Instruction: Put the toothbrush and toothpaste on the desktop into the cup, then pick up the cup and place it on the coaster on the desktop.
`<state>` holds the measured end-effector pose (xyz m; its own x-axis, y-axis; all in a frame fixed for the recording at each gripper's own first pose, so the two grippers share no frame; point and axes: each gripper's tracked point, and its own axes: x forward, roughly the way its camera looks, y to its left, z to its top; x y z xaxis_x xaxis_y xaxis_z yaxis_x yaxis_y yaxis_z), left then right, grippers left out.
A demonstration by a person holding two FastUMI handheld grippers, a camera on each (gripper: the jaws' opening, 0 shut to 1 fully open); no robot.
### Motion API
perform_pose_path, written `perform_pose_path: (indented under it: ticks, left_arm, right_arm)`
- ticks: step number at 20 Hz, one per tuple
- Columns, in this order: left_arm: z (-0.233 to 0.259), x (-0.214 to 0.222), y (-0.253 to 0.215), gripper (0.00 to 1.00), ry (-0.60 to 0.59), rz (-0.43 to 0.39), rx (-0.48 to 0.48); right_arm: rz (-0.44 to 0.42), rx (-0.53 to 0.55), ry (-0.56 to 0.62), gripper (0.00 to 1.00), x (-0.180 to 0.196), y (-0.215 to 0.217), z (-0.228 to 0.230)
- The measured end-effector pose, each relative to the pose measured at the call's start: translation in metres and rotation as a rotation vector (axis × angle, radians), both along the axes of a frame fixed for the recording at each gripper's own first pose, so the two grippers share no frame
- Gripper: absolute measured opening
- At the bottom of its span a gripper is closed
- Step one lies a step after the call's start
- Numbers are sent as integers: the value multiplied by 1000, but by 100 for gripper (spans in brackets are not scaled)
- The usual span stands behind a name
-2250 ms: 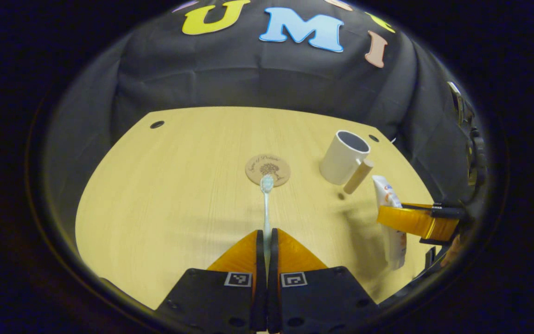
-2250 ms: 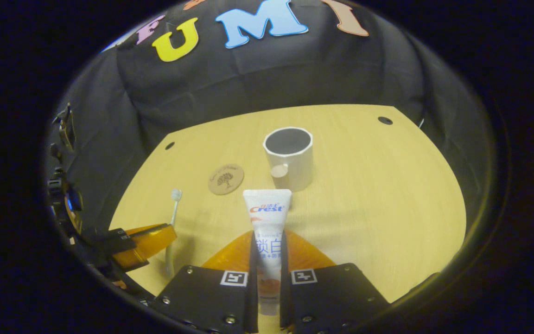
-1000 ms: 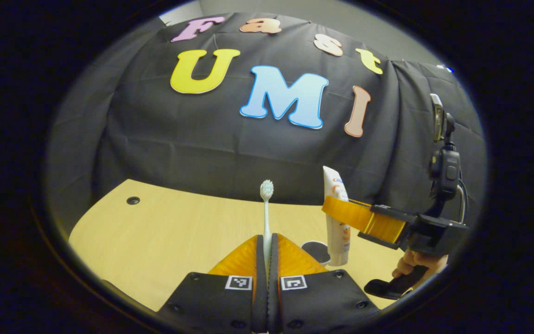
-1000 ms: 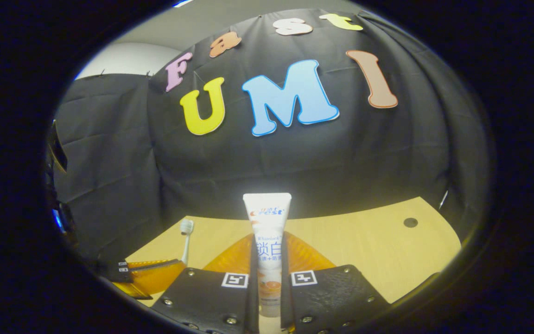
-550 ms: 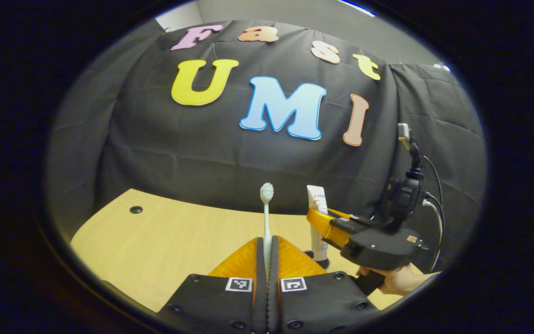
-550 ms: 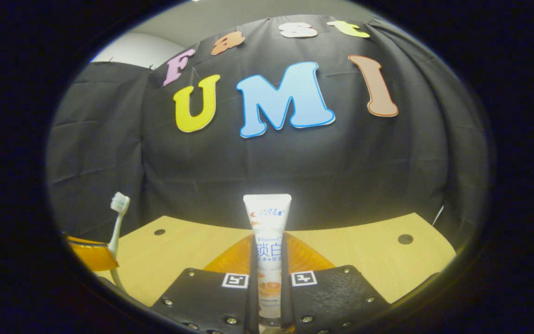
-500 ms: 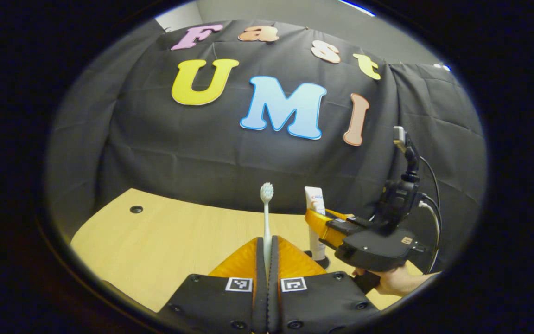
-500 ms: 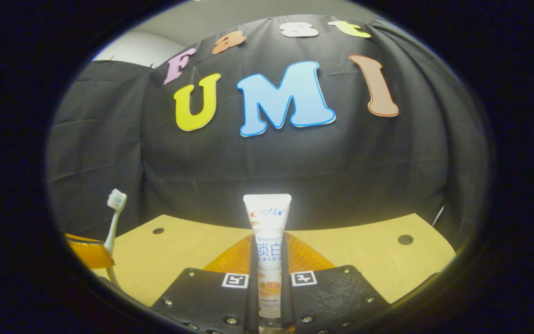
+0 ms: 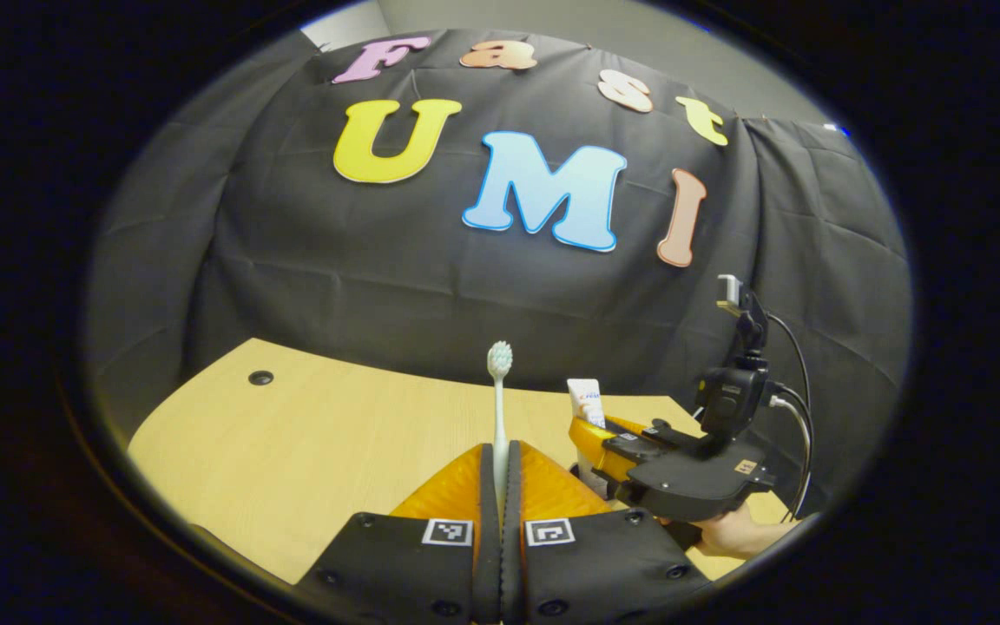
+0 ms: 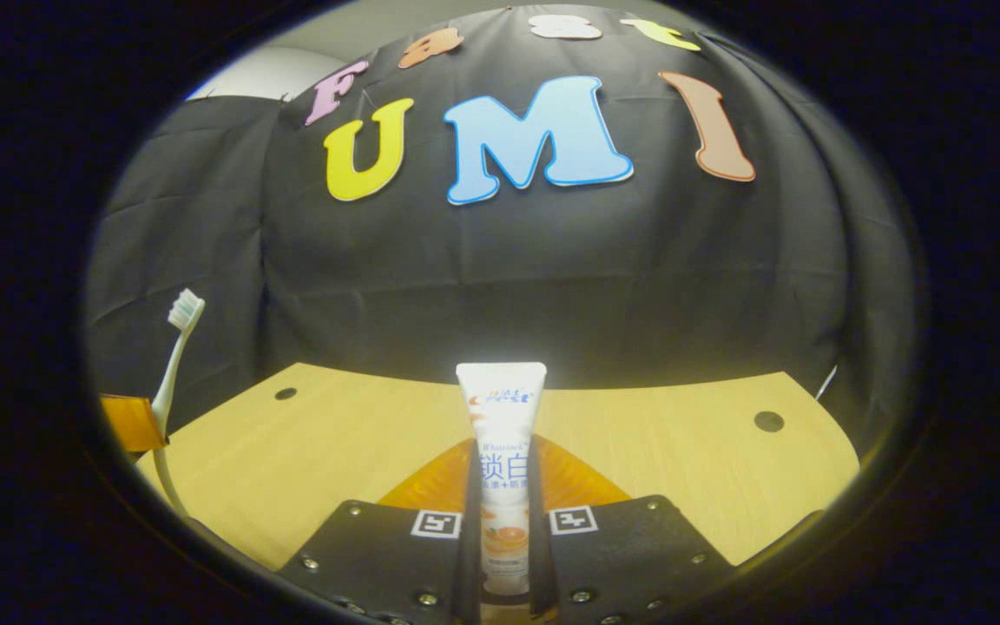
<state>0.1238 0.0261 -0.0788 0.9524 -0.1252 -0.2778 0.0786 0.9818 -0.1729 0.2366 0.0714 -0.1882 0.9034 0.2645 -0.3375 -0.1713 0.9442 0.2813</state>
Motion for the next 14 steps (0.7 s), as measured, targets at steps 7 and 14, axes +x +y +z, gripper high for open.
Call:
perform_pose_path:
  ticks: [7,14]
  left_arm:
    - [-7,1,-5,8,23,-11,-19]
    - [-11,3,-10,8,30,-32,-24]
  right_arm:
    - [41,-52,54,26,-16,3,-14]
    - [53,-73,111,34,-32,6,-25]
